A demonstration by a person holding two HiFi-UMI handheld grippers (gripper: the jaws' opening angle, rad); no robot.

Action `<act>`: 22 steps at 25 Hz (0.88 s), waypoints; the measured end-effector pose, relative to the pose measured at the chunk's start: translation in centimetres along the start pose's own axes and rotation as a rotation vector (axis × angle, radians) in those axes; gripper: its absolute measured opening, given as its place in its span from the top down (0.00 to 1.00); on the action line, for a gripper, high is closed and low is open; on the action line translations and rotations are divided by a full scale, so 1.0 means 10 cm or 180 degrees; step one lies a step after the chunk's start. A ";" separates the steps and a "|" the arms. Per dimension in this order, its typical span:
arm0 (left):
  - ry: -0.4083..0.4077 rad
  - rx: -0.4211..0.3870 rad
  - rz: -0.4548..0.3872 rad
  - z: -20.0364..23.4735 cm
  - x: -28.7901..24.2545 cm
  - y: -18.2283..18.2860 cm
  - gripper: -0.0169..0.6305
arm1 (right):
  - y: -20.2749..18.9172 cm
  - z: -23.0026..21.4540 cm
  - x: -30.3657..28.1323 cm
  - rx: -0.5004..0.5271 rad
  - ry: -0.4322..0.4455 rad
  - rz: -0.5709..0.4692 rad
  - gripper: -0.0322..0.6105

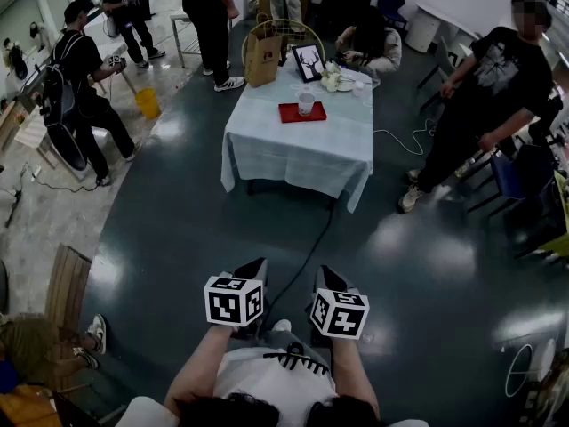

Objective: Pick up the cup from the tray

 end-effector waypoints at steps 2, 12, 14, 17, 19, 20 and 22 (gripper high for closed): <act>-0.0001 0.0016 0.0015 0.02 -0.01 0.01 0.97 | 0.02 0.00 -0.01 0.0006 -0.0017 0.0016 0.91; -0.0025 0.0094 0.0121 0.19 -0.20 0.17 0.97 | 0.16 0.04 -0.22 0.0039 -0.0069 0.0013 0.91; -0.0035 0.0079 0.0140 0.23 -0.25 0.19 0.97 | 0.19 0.07 -0.28 -0.0021 0.0013 -0.0008 0.91; -0.0044 0.0076 0.0150 0.31 -0.31 0.27 0.97 | 0.24 0.13 -0.38 -0.0093 0.0126 -0.0038 0.88; -0.0056 0.0066 0.0125 0.37 -0.34 0.37 0.97 | 0.34 0.18 -0.42 -0.0144 0.0174 -0.0182 0.77; -0.0066 0.0055 0.0109 0.41 -0.35 0.43 0.97 | 0.40 0.20 -0.43 -0.0155 0.0178 -0.0272 0.76; -0.0083 0.0034 0.0093 0.49 -0.41 0.54 0.97 | 0.51 0.24 -0.48 -0.0139 0.0166 -0.0371 0.73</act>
Point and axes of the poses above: the fingertips, and each gripper's own axes: x backward along the fingers, z to its left, y out of its top, the point moved 2 cm from there along x, backward along the fingers, and after that the axes turned 11 degrees about y, right-handed, at the moved point
